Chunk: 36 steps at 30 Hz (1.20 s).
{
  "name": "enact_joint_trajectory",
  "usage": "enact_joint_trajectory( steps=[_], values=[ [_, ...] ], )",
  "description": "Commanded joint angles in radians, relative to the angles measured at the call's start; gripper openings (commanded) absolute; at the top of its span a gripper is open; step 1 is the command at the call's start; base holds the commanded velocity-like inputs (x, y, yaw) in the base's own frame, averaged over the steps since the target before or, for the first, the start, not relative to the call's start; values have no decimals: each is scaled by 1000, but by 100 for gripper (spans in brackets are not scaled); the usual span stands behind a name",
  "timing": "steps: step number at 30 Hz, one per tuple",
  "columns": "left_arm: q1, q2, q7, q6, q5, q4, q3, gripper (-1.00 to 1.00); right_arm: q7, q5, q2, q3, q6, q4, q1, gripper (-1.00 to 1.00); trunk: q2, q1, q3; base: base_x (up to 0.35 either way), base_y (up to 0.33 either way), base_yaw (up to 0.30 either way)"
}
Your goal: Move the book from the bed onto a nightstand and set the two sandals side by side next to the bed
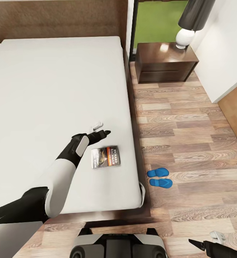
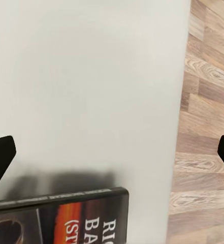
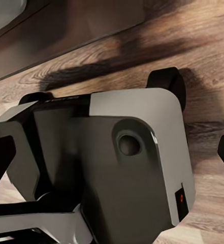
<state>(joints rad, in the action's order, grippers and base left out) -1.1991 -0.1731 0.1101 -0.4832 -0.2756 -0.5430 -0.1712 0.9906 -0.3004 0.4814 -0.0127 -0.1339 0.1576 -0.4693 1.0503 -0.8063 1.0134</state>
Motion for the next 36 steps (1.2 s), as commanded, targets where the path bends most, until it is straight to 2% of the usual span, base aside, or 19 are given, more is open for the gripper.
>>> enact_joint_trajectory(
  steps=[1, 36],
  values=[
    [0, -1, 3, -8, -2, -1, -8, 100, 3, -5, 0, -1, -10, 0, 0, 100, 8, -4, 4, 0, 0, 0],
    [0, -1, 3, -6, -2, 0, -9, 100, 3, -5, 0, -1, -10, 0, 0, 100, 253, -138, 113, 0, 0, 0]
  ],
)
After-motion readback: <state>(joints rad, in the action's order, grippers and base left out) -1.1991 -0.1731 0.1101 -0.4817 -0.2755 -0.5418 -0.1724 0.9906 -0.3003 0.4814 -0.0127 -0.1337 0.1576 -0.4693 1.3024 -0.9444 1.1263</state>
